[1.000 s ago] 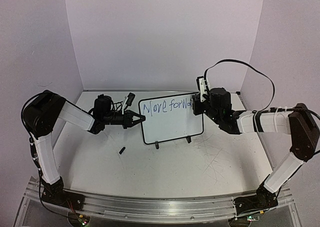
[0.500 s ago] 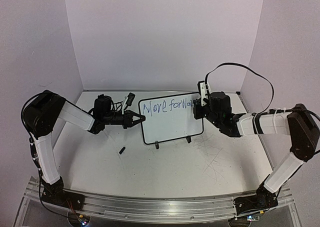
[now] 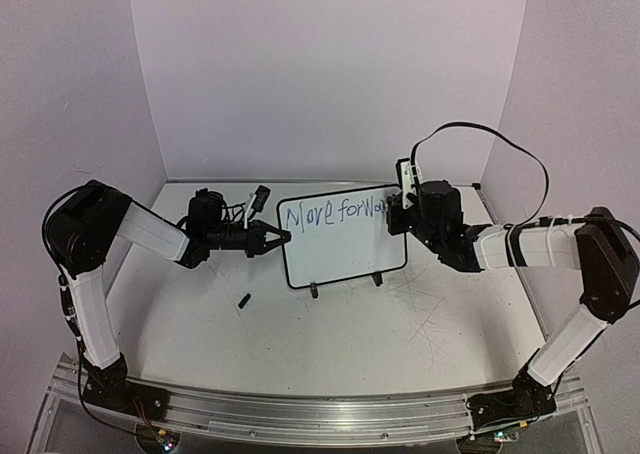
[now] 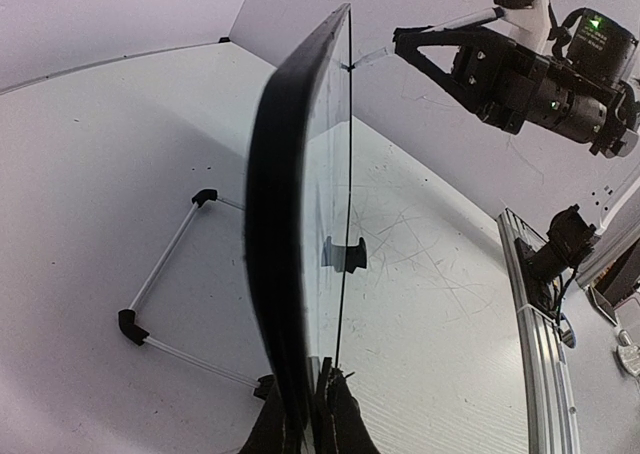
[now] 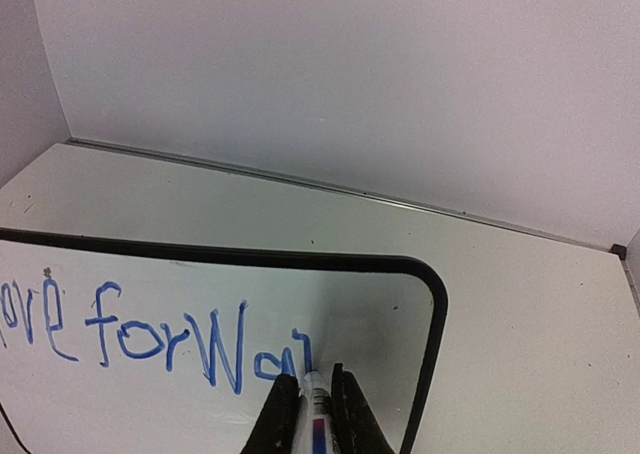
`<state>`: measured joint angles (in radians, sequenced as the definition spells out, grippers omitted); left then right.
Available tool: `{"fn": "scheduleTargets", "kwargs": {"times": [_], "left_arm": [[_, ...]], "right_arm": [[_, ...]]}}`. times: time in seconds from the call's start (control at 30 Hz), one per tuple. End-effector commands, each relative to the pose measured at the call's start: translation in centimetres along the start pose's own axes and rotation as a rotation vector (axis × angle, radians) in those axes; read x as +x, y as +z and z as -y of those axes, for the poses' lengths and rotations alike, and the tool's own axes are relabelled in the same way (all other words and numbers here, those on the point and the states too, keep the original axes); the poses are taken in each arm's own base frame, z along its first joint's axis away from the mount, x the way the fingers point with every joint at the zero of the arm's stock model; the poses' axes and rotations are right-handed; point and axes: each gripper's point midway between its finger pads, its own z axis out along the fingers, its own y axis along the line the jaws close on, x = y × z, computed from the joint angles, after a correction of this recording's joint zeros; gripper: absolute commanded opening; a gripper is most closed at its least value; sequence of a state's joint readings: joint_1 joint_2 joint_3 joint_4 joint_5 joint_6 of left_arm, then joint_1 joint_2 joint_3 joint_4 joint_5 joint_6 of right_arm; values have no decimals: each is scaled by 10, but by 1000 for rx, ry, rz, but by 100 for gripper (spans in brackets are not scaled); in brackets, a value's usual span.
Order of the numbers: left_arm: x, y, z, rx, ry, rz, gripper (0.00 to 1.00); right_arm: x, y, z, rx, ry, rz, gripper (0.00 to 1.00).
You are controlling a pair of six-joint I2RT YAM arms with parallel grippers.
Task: Write a sentence on the whiteboard
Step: Write on the whiteboard with the whiteboard marker without the cap.
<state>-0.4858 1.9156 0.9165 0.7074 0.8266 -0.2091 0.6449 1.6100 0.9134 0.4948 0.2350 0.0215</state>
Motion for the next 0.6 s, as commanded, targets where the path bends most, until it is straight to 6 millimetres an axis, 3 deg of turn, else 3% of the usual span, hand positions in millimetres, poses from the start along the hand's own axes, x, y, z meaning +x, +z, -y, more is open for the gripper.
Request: {"fn": "scheduleTargets", "kwargs": {"times": [0.0,0.17,0.4,0.57], "left_arm": [[6,-4,-26,-131,51,-26,0],[7,-4,-26,-130,50,-28,0],[7,-3,-26,-131,49,-28,0],[7,-4,-26,-130,50,-28,0]], "right_arm": [[-33,4,7,51,17,83,0],[-36,1,12,75,21,91,0],[-36,-22,13,32,47,83,0],[-24,-17,20,28,72,55,0]]}}
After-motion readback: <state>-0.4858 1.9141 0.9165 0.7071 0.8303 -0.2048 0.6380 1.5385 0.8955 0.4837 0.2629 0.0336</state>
